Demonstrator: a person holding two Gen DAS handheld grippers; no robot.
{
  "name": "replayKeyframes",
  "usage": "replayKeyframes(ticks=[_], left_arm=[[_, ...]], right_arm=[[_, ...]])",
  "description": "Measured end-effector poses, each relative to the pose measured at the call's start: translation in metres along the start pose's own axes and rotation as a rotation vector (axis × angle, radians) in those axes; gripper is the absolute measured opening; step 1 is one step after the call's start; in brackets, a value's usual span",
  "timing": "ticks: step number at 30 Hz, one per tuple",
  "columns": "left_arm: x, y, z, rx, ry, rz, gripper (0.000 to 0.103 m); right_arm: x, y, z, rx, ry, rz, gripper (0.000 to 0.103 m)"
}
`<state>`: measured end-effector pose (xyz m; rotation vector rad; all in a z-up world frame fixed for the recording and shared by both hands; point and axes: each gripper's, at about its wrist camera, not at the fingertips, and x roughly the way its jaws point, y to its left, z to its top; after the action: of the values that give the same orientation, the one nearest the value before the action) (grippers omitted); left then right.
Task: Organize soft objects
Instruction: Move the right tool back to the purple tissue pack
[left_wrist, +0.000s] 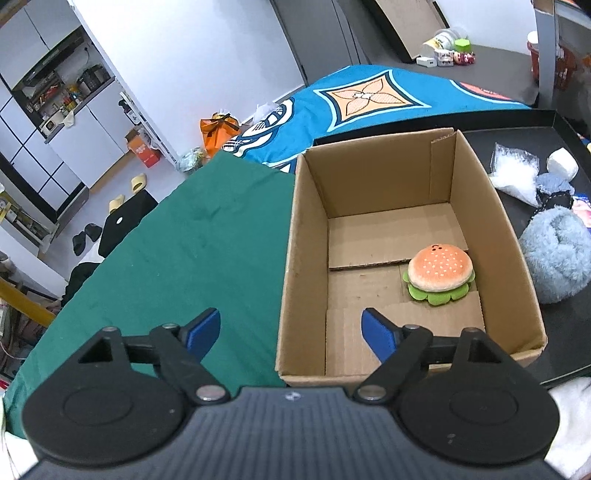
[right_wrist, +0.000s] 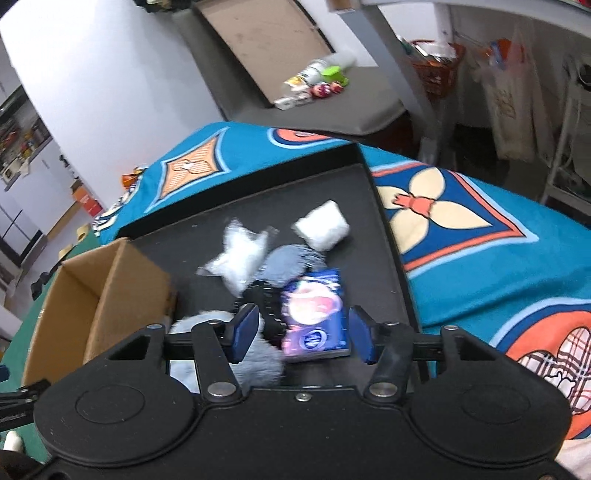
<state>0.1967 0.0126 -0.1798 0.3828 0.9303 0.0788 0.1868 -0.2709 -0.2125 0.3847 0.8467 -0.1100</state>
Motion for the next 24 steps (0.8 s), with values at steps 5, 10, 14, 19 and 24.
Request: replayKeyframes(ticks=[5, 10, 14, 19, 24], left_arm=[[0.002, -0.007, 0.001, 0.024, 0.018, 0.025, 0.083], [0.004, -0.011, 0.004, 0.041, 0.03, 0.048, 0.083], [0.009, -0.013, 0.006, 0.048, 0.054, 0.064, 0.083], [0.011, -0.018, 0.007, 0.064, 0.064, 0.081, 0.083], [0.013, -0.02, 0.008, 0.071, 0.074, 0.088, 0.083]], right_arm=[[0.016, -0.008, -0.003, 0.014, 0.035, -0.02, 0.049], [0.029, -0.008, -0.002, -0.015, 0.051, -0.038, 0.049], [0.037, -0.006, -0.004, -0.02, 0.067, -0.033, 0.049], [0.046, -0.002, -0.009, -0.044, 0.094, -0.037, 0.05], [0.049, 0.005, -0.012, -0.079, 0.105, -0.032, 0.053]])
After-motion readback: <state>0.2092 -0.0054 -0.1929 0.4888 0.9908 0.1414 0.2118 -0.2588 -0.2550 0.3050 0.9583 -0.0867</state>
